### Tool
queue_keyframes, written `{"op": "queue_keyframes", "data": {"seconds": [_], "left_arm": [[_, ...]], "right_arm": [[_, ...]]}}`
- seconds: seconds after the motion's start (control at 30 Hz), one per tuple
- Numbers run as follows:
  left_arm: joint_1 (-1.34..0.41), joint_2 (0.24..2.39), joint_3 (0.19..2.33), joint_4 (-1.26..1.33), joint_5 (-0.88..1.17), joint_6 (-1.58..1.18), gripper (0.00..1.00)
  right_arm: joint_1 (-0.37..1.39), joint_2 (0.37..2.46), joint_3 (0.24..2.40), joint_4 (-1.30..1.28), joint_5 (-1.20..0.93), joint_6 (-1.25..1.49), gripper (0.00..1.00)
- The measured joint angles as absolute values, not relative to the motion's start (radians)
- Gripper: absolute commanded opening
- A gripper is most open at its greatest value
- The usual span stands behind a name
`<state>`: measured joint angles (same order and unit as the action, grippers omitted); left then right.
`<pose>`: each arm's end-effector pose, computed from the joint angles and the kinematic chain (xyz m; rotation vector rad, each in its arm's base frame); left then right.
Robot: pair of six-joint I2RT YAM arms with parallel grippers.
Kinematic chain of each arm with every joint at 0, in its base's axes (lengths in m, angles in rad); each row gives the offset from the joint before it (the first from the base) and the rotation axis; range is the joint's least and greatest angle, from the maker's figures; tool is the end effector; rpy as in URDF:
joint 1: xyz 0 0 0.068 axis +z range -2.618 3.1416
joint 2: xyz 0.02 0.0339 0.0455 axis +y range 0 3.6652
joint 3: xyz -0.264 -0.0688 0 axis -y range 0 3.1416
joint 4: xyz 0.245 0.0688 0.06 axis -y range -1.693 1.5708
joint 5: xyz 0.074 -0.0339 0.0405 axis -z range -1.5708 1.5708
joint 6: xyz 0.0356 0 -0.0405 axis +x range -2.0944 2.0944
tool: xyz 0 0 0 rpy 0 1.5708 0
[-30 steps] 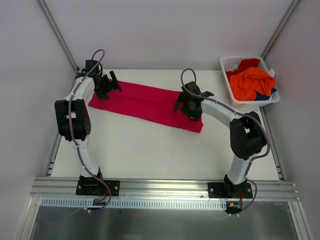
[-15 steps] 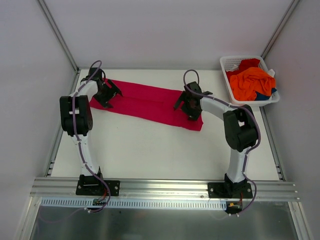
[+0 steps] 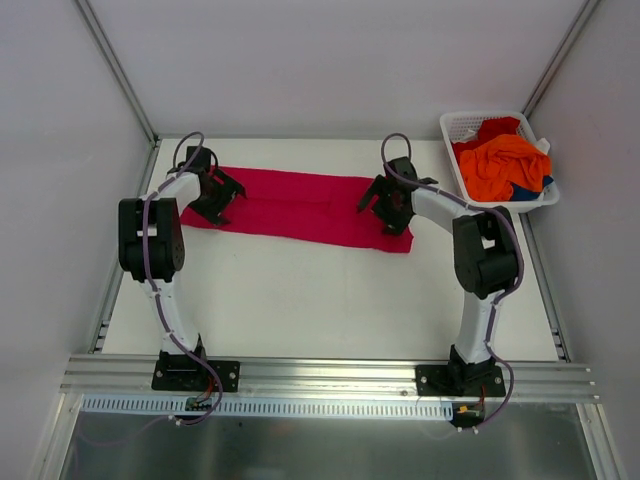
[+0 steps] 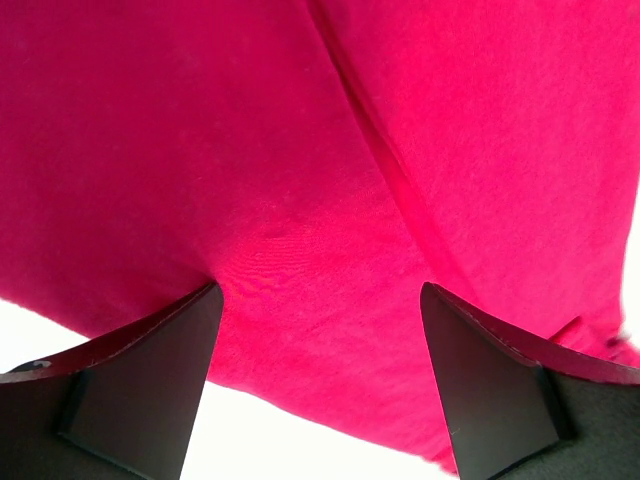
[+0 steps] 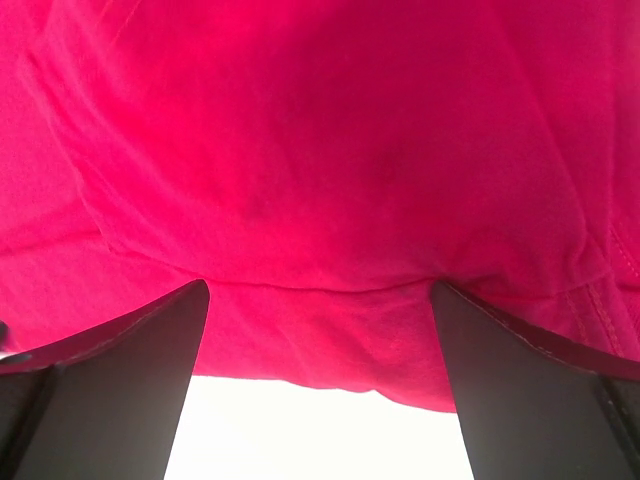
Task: Fold and stack the t-shirts
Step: Rotate the tshirt 90 degrees
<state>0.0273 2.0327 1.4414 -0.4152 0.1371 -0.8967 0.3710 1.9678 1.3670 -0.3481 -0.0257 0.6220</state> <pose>0.4329 0.0070 0.1707 -1.1315 2.3905 -0.4875 0.3929 0.1538 0.1789 0.3117 2.5555 0.4232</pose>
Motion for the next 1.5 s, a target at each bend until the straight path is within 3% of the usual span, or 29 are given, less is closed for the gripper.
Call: {"op": "queue_keyframes", "data": {"seconds": [0.23, 0.53, 0.83, 1.27, 1.5], "left_arm": [[-0.023, 1.974, 1.359, -0.415, 0.113, -0.907, 0.82], [-0.218, 1.745, 1.057, -0.421, 0.092, -1.0, 0.82], [-0.506, 1.647, 0.939, -0.462, 0.09, -1.161, 0.83], [-0.676, 1.621, 1.019, -0.539, 0.085, -1.047, 0.86], [-0.573, 1.383, 1.026, -0.566, 0.068, -0.839, 0.87]], "right_arm": [[0.317, 2.079, 1.54, -0.414, -0.034, 0.537, 1.0], [0.306, 2.258, 1.826, -0.5, -0.019, 0.414, 0.99], [0.312, 2.552, 2.328, -0.603, -0.083, 0.331, 0.99], [0.368, 2.6, 2.406, -0.491, -0.217, 0.319, 0.99], [0.374, 2.328, 2.23, -0.513, -0.171, 0.313, 0.99]]}}
